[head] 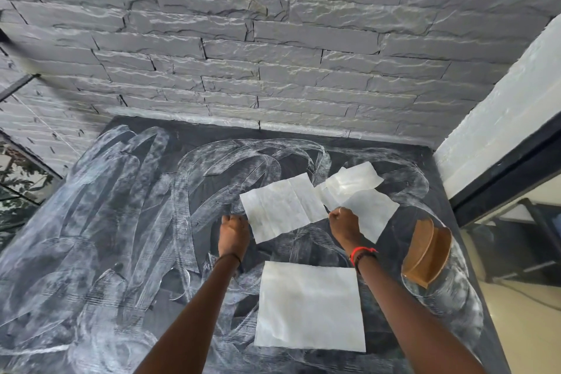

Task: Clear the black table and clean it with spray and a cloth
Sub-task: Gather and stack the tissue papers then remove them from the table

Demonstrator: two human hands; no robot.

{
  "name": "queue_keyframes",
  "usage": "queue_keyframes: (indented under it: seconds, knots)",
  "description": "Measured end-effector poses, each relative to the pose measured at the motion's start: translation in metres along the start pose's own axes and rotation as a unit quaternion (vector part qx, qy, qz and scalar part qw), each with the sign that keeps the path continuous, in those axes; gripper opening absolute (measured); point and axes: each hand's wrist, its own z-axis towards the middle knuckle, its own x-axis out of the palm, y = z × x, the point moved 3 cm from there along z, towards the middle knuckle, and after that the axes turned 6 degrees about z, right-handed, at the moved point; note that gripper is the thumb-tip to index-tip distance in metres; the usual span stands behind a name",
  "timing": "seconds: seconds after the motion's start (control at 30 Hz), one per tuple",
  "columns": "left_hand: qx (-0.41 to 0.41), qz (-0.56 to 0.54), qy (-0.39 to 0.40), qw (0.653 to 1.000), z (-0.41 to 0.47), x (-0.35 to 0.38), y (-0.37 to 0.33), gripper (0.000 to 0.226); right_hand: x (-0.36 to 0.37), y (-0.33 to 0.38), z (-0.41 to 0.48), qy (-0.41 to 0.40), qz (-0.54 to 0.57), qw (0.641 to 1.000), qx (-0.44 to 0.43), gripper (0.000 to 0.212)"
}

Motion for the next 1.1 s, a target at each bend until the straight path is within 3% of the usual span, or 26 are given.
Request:
queue_keyframes:
  seconds: [0.17, 0.27, 0.37, 0.5, 0.57, 0.63, 0.7, 0.77, 0.83, 0.97, 1.1]
  knots:
    - [-0.004, 0.142, 0.053, 0.988, 0.008, 0.013, -0.006, 0.055, 0.021, -0.001, 0.022, 0.0, -0.062, 0.998, 0.004, 0.036]
    - [0.008, 0.189, 0.06, 0.98, 0.013, 0.019, -0.012, 0.055, 0.028, 0.001, 0.027, 0.0, -0.084, 0.996, 0.013, 0.028]
    - [0.01, 0.156, 0.073, 0.985, 0.02, 0.024, -0.014, 0.039, 0.031, 0.007, 0.027, 0.021, -0.08, 0.996, 0.018, 0.012]
    - [0.025, 0.104, 0.095, 0.99, 0.031, 0.019, -0.021, 0.03, 0.024, 0.019, 0.023, -0.005, 0.002, 1.0, 0.012, 0.036]
    - [0.003, 0.031, 0.106, 0.994, 0.037, 0.014, -0.026, 0.03, 0.024, 0.022, 0.023, 0.001, 0.098, 0.993, 0.063, 0.037]
    - [-0.034, -0.095, 0.094, 0.99, 0.041, 0.01, -0.027, 0.037, 0.028, 0.02, 0.021, 0.019, 0.287, 0.948, 0.136, 0.029]
    - [-0.061, -0.233, 0.101, 0.965, 0.042, 0.005, -0.027, 0.033, 0.03, 0.022, 0.015, 0.061, 0.461, 0.867, 0.182, 0.017]
    - [-0.074, -0.334, 0.121, 0.932, 0.042, -0.002, -0.03, 0.032, 0.025, 0.026, 0.01, 0.088, 0.557, 0.805, 0.185, 0.014]
    - [-0.062, -0.371, 0.14, 0.916, 0.039, -0.012, -0.037, 0.03, 0.017, 0.028, 0.007, 0.119, 0.594, 0.778, 0.165, 0.026]
    - [-0.011, -0.362, 0.17, 0.917, 0.028, -0.028, -0.041, 0.027, -0.003, 0.027, -0.004, 0.168, 0.549, 0.809, 0.125, 0.032]
    - [0.023, -0.334, 0.204, 0.92, 0.008, -0.037, -0.033, 0.034, -0.028, 0.019, -0.032, 0.161, 0.529, 0.828, 0.094, 0.029]
